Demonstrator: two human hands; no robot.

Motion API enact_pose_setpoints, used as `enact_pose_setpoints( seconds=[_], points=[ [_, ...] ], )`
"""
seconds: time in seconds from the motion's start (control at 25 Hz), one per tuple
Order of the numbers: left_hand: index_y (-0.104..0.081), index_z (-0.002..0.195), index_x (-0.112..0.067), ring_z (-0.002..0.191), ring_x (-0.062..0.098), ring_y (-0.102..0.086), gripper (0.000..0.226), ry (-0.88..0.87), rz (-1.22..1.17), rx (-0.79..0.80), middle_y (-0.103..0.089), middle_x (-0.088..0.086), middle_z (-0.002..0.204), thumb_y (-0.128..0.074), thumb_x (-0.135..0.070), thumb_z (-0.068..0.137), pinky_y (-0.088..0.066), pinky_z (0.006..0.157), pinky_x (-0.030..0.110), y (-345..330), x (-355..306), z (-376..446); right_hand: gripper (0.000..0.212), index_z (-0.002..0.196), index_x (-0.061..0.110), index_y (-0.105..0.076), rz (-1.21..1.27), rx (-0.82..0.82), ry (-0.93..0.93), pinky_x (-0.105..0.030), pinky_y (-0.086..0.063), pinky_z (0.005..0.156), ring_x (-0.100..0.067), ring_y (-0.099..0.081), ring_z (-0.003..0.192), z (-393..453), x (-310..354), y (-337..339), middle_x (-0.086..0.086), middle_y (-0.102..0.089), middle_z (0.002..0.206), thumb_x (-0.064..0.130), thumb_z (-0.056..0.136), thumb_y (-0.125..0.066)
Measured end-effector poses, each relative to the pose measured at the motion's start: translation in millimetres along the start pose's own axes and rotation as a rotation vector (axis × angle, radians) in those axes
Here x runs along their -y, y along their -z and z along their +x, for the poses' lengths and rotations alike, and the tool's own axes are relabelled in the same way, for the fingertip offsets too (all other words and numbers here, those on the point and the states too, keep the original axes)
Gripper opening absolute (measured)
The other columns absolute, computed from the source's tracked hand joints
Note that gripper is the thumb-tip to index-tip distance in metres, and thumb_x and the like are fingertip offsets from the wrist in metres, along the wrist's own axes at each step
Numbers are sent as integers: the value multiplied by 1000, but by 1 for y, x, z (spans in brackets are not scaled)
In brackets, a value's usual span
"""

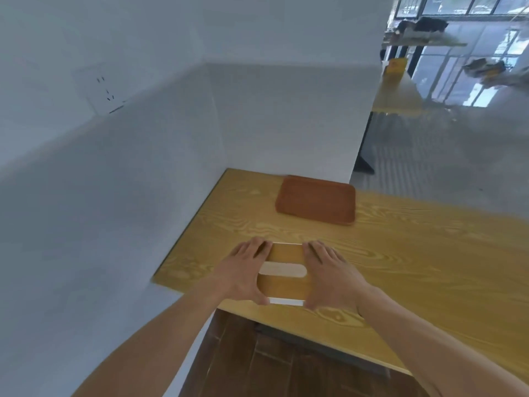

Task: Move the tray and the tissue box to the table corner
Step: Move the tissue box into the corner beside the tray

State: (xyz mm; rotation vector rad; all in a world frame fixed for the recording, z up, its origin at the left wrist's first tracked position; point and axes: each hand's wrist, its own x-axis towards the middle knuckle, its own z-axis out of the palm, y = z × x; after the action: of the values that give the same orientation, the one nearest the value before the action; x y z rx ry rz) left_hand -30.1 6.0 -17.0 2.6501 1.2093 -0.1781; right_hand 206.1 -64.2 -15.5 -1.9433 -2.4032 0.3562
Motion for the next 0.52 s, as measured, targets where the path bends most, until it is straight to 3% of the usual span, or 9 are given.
enact_pose_setpoints(
  seconds=[0.52],
  points=[
    [1,154,-23,146,27,-13,129,34,-36,7,-2,-9,156,-69,-74,58,-19,120,44,-4,109,0,133,155,12,6,-9,43,39,-36,0,119,-23,2,150,95,61,-6,-6,-3,164,66,61,-72]
  ],
)
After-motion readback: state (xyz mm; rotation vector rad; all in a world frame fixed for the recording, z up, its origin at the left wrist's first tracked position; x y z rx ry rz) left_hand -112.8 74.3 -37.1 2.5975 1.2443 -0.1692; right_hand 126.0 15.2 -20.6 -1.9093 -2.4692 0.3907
